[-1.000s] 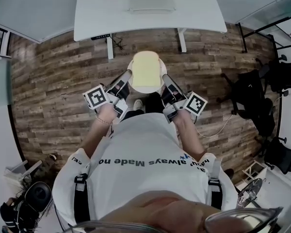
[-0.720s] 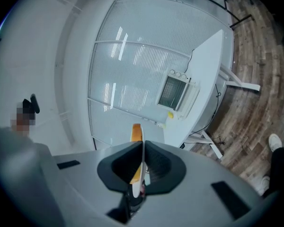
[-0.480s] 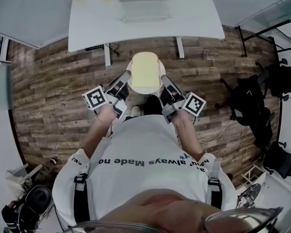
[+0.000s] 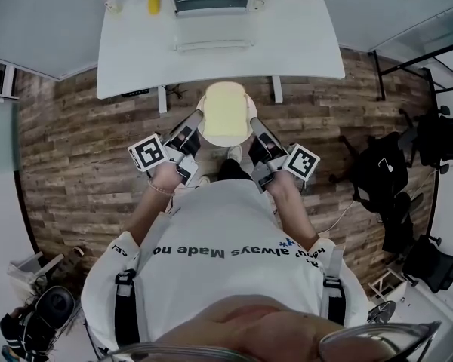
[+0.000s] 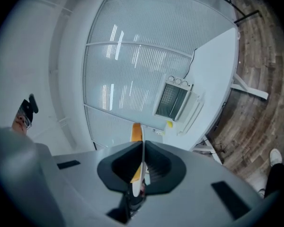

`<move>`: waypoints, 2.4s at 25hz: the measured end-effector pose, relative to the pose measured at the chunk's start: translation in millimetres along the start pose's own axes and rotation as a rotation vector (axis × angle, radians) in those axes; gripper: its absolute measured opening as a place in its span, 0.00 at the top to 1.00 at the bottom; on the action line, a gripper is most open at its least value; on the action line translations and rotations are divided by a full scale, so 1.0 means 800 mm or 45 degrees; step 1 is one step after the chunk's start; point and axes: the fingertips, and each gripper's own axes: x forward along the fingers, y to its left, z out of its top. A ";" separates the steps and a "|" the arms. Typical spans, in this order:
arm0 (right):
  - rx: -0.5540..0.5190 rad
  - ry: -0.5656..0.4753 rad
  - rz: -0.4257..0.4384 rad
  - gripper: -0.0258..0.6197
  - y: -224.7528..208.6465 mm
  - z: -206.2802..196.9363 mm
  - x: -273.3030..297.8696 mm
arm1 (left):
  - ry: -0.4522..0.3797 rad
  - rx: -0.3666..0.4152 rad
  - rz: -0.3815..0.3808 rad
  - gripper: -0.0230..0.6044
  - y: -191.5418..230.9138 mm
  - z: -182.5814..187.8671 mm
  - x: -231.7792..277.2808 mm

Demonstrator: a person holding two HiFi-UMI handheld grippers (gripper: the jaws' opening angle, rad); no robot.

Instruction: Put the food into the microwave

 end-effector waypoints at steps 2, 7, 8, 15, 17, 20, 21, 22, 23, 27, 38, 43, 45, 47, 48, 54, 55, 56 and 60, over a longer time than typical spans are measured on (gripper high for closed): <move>0.008 0.007 0.005 0.93 -0.006 0.022 0.005 | -0.013 -0.007 0.001 0.93 -0.001 0.003 0.022; 0.019 0.034 0.011 0.93 -0.023 0.063 0.008 | -0.032 -0.008 0.028 0.93 0.003 0.002 0.064; 0.017 0.040 0.012 0.93 -0.027 0.069 0.008 | -0.036 -0.009 0.034 0.93 0.005 0.002 0.070; 0.031 0.079 0.019 0.93 -0.044 0.103 0.019 | -0.076 -0.012 0.045 0.93 0.010 0.008 0.105; 0.034 0.090 0.029 0.93 -0.044 0.108 0.023 | -0.088 -0.013 0.054 0.93 0.011 0.010 0.109; 0.039 0.106 0.033 0.93 -0.047 0.116 0.032 | -0.107 -0.016 0.062 0.93 0.014 0.017 0.116; 0.038 0.112 0.033 0.93 -0.049 0.118 0.036 | -0.112 -0.015 0.064 0.93 0.016 0.020 0.118; 0.036 0.118 0.031 0.93 -0.050 0.120 0.040 | -0.117 -0.013 0.064 0.93 0.018 0.023 0.120; 0.035 0.122 0.029 0.93 -0.051 0.123 0.044 | -0.122 -0.013 0.065 0.93 0.020 0.027 0.122; 0.038 0.136 0.036 0.93 -0.056 0.135 0.064 | -0.140 -0.009 0.059 0.93 0.026 0.043 0.134; 0.018 0.190 0.036 0.93 -0.063 0.156 0.149 | -0.179 -0.035 0.064 0.93 0.052 0.118 0.154; 0.025 0.194 0.023 0.93 -0.071 0.172 0.197 | -0.185 -0.038 0.060 0.93 0.069 0.163 0.173; 0.024 0.198 0.017 0.93 -0.072 0.177 0.219 | -0.183 -0.044 0.060 0.93 0.076 0.184 0.178; 0.022 0.203 0.014 0.93 -0.073 0.182 0.243 | -0.180 -0.044 0.064 0.93 0.085 0.206 0.184; 0.021 0.206 0.010 0.93 -0.074 0.185 0.255 | -0.179 -0.042 0.066 0.93 0.089 0.218 0.187; 0.025 0.214 -0.003 0.93 -0.082 0.198 0.329 | -0.177 -0.063 0.072 0.93 0.117 0.284 0.203; 0.026 0.216 -0.004 0.93 -0.084 0.200 0.342 | -0.174 -0.060 0.078 0.93 0.123 0.296 0.205; 0.030 0.216 -0.008 0.93 -0.085 0.201 0.353 | -0.173 -0.058 0.082 0.93 0.127 0.307 0.207; 0.032 0.218 -0.018 0.93 -0.089 0.209 0.398 | -0.173 -0.068 0.087 0.93 0.141 0.350 0.217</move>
